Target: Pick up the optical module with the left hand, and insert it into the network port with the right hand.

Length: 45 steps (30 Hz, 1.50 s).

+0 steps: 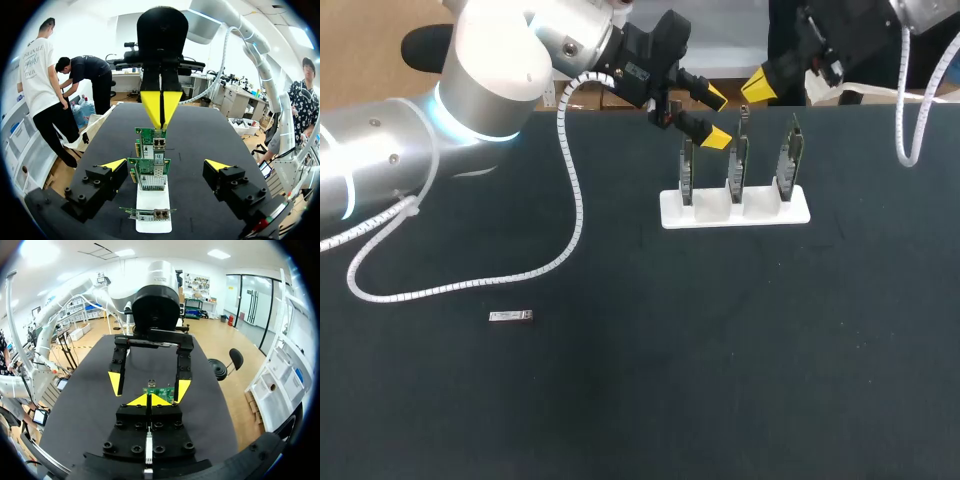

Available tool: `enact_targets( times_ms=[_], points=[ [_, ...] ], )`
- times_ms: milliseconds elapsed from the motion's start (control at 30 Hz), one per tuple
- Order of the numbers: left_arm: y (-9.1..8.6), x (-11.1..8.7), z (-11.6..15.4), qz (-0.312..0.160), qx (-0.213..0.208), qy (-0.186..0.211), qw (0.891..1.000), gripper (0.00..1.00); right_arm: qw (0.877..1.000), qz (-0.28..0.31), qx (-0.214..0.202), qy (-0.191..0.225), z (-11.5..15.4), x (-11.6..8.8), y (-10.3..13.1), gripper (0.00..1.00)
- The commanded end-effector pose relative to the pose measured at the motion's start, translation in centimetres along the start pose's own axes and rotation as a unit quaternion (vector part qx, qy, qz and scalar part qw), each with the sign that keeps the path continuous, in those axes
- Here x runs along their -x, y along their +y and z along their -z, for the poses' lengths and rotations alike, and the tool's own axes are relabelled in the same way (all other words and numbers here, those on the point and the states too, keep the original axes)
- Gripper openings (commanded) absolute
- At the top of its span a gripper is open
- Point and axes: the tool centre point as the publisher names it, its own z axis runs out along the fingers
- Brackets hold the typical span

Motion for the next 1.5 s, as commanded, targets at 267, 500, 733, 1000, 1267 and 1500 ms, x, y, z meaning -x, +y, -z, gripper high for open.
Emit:
enact_targets(
  times_ms=[267, 500, 733, 1000, 1267, 1500],
  points=[
    [0.2, 0.1, -0.1, 0.001, -0.002, 0.003, 1.000, 1.00, 1.000, -0.004, 0.004, 0.001, -0.9, -0.3, -0.7, 0.00],
    [0.2, 0.1, -0.1, 0.001, -0.002, 0.003, 1.000, 1.00, 1.000, 0.003, 0.006, 0.016, -1.3, -0.6, -1.0, 0.00],
    [0.2, 0.1, -0.1, 0.001, -0.002, 0.003, 1.000, 1.00, 1.000, -0.005, 0.009, 0.014, -1.6, -1.0, -1.1, 0.00],
    [0.2, 0.1, -0.1, 0.001, -0.002, 0.003, 1.000, 1.00, 1.000, -0.016, 0.010, 0.016, -1.9, -1.8, -0.9, 0.00],
    [0.2, 0.1, -0.1, 0.001, -0.002, 0.003, 1.000, 1.00, 0.999, -0.023, 0.014, 0.027, -2.5, -2.7, -1.3, 0.00],
    [0.2, 0.1, -0.1, 0.001, -0.002, 0.003, 1.000, 1.00, 0.999, -0.026, 0.020, 0.031, -2.7, -3.0, -1.1, 0.00]
  ],
)
